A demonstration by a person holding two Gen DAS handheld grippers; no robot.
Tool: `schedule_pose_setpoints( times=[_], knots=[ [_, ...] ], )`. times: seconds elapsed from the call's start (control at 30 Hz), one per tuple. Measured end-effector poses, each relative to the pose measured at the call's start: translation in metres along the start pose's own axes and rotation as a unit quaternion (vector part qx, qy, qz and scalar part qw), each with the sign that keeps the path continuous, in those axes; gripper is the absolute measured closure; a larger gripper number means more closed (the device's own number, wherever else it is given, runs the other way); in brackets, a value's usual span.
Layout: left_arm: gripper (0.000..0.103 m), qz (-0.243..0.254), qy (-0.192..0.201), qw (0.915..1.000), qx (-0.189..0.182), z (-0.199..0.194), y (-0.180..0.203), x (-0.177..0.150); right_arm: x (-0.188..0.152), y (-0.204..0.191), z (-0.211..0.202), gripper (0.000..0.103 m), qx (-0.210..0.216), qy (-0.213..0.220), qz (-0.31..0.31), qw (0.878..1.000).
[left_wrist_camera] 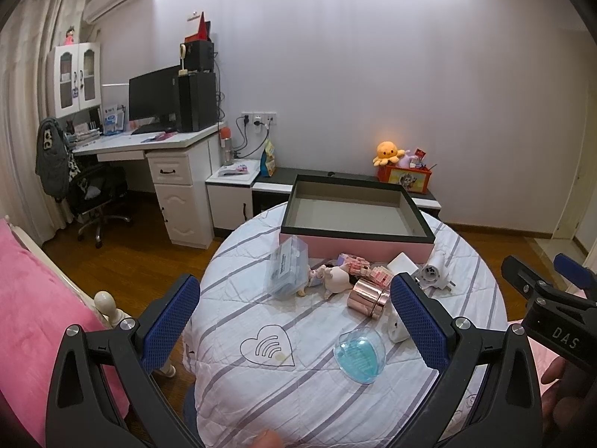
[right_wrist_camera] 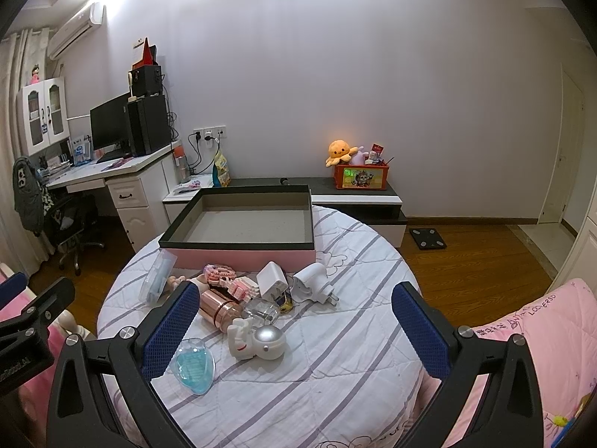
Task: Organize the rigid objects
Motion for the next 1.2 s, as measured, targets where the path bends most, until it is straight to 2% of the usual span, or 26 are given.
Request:
schedule_pose_setpoints(
  times=[0.77,0.97,1.2],
  knots=[
    [0.0,-0.002,0.002,1.0,-0.002,-0.003,0.001,0.001,0.002,-0.001,0.0,0.0,0.001,0.0,0.002,1.0],
    [0.0,0.0,-0.017,0.9999,-0.001,0.008,0.002,-0.007,-0.005,0.006,0.009,0.0,0.002,-0.013,0.008,1.0],
    [0.0,-0.002,-0.059,0.9982,-0.008,0.037,0.003,-0.039,-0.023,0.007,0.035,0.0,0.016,-0.045,-0.001,0.999]
  ],
)
Point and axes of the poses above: each gripper's, at about its wrist camera, not at the fingertips, and z roughly the way its jaws point, y to its right, x to its top, the point moved 6 cm from there along z, roughly the way its jaws point
